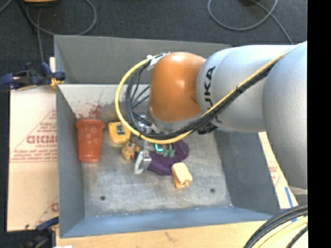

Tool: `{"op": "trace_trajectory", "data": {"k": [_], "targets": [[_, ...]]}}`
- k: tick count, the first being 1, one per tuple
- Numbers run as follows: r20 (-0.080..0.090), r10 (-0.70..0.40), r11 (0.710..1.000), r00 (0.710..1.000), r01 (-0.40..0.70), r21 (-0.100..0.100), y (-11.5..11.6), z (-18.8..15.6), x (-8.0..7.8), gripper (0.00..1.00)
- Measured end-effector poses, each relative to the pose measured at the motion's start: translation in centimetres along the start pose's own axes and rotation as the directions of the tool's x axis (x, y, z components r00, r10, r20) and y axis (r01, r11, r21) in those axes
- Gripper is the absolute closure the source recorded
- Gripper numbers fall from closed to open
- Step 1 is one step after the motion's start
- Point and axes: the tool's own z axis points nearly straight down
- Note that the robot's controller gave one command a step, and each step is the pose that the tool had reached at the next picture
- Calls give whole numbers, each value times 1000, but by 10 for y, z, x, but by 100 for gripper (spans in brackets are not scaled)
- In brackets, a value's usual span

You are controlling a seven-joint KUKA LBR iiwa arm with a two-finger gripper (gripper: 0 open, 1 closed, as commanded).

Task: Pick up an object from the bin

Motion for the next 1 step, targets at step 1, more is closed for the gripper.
{"op": "trace_trajectory", "data": {"k": [1], "targets": [[2,3,1000,1000,-3,0,0,-1,-1,0]]}}
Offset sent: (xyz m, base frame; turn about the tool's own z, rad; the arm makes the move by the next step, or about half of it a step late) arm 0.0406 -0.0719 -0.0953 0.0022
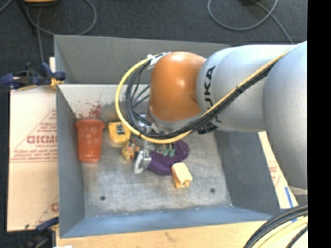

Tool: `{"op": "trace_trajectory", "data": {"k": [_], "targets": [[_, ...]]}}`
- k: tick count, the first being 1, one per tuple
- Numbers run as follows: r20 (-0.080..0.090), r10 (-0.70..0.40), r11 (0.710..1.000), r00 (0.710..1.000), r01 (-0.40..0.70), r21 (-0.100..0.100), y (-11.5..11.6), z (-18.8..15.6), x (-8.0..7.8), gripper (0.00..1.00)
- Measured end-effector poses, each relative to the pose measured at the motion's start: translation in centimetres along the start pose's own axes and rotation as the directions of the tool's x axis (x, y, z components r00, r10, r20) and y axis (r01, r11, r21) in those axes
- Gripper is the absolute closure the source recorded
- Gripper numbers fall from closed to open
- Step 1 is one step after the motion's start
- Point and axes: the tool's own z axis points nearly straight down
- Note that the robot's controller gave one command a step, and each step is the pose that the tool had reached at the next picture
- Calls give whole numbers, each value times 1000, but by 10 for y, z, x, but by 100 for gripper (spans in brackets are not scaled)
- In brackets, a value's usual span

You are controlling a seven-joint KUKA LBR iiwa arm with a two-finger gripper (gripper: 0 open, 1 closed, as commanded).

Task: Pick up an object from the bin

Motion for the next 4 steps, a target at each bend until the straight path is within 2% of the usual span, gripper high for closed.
{"op": "trace_trajectory", "data": {"k": [1,2,3,4], "targets": [[6,-3,1000,1000,3,2,-53,68,-32,0],[2,127,992,992,-127,3,-68,86,-36,0],[7,39,999,999,-39,-4,-71,87,-34,0],[1,216,976,976,-216,0,-77,88,-34,0]]}}
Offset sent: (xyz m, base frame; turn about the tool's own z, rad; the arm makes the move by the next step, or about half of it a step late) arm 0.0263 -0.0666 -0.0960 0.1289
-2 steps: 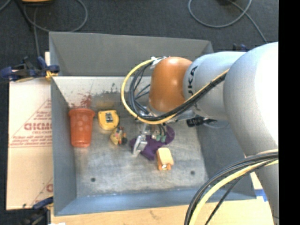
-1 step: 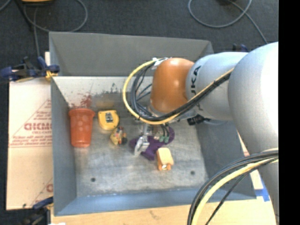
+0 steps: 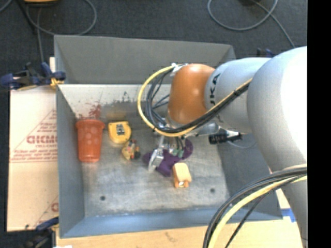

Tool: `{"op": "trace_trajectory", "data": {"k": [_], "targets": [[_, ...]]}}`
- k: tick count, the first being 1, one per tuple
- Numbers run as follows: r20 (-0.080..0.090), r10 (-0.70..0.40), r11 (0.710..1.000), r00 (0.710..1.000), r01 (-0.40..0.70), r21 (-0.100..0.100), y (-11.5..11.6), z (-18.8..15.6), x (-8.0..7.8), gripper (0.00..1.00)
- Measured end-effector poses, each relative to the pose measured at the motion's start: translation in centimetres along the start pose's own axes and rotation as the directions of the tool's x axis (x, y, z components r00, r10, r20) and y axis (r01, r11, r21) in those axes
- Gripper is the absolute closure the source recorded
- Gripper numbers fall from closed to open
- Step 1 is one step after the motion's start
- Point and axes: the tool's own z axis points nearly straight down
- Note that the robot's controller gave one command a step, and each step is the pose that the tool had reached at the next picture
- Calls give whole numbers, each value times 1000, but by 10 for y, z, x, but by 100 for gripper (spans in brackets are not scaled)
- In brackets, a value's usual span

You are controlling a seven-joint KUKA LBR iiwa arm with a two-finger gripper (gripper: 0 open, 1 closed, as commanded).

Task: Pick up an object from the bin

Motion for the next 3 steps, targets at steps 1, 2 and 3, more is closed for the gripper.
{"op": "trace_trajectory", "data": {"k": [1,2,3], "targets": [[-11,-74,997,997,74,-2,1,-1,6,100],[-10,-74,997,997,74,-2,1,-1,6,100],[-12,-74,997,997,74,-2,1,-4,7,100]]}}
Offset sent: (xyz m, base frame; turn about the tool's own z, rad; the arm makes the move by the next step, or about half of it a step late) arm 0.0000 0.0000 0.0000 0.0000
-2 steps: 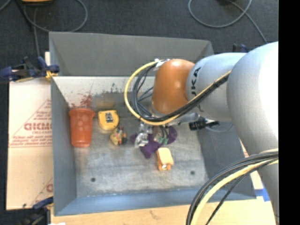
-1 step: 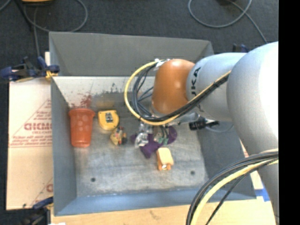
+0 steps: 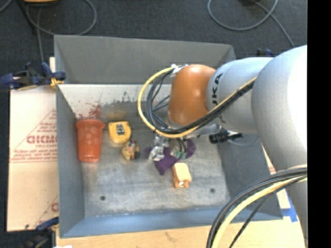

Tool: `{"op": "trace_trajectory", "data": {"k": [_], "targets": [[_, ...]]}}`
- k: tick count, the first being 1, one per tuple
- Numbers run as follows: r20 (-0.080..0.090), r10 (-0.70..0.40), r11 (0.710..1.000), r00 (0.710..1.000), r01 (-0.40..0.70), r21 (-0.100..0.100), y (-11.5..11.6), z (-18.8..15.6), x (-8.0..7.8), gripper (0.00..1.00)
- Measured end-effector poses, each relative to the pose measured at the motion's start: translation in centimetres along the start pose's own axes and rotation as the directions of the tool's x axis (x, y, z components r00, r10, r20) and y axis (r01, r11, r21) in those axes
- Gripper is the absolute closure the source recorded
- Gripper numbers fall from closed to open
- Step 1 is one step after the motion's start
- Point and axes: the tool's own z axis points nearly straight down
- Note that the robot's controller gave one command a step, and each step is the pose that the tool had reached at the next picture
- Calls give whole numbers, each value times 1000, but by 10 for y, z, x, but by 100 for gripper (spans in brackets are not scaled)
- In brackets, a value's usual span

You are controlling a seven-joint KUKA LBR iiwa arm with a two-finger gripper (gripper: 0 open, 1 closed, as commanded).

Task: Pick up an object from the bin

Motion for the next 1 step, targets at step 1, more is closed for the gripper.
{"op": "trace_trajectory", "data": {"k": [1], "targets": [[7,0,1000,1000,0,2,-2,-16,1,100]]}}
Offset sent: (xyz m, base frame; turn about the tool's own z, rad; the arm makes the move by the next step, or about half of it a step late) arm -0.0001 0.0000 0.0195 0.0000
